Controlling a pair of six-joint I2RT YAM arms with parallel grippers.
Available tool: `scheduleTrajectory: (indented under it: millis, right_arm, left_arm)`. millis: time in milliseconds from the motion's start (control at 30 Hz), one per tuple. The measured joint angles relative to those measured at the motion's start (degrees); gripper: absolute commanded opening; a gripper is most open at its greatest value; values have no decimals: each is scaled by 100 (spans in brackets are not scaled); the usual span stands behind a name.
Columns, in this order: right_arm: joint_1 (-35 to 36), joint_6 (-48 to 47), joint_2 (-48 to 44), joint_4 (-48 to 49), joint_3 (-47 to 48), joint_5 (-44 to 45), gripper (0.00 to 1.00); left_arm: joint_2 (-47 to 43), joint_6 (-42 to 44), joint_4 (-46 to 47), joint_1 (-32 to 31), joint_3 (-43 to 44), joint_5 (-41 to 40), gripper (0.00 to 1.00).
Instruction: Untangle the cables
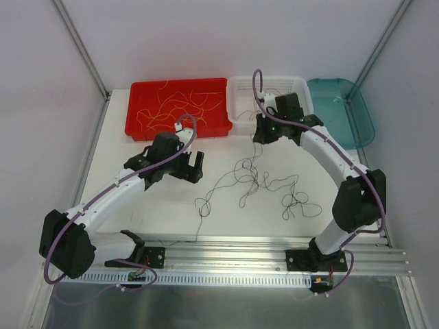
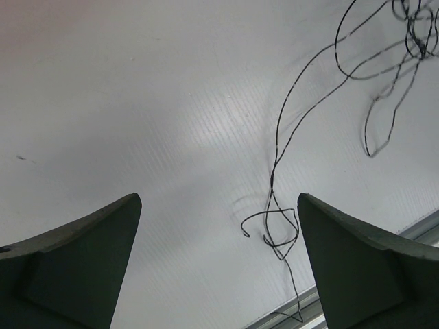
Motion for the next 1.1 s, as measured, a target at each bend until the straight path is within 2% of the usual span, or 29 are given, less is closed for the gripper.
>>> scheduleTrajectory:
  millis: [233,333,467,600,900,1000,1100]
  right_arm:
    - [302,57,-732,-289,2262,328,1]
    - [573,162,-1397,-52,2433,544,1]
    - [787,420,-2269,168,2135,782,1]
    - [778,680,-2736,208,1349,1126,1]
    - [654,1587,-2710,-334,-2055,2140,1]
    - [470,1794,-2726,-501,-2632,2188,1]
    - [354,1858,-2844,-435,-2804,2166,1]
  left_arm:
    - [-20,4,-9,0,0,-35,99]
    - [-31,4,-9,0,0,-111,99]
    - [-31,4,-13,0,0,-149,99]
    - [-42,4,-17,0,0,-149,99]
    - [-125,-22,-17,0,0,-59,99]
    - [-136,-212,-15,-4,2,81,99]
    - [-120,-610,4,-87,2,221,99]
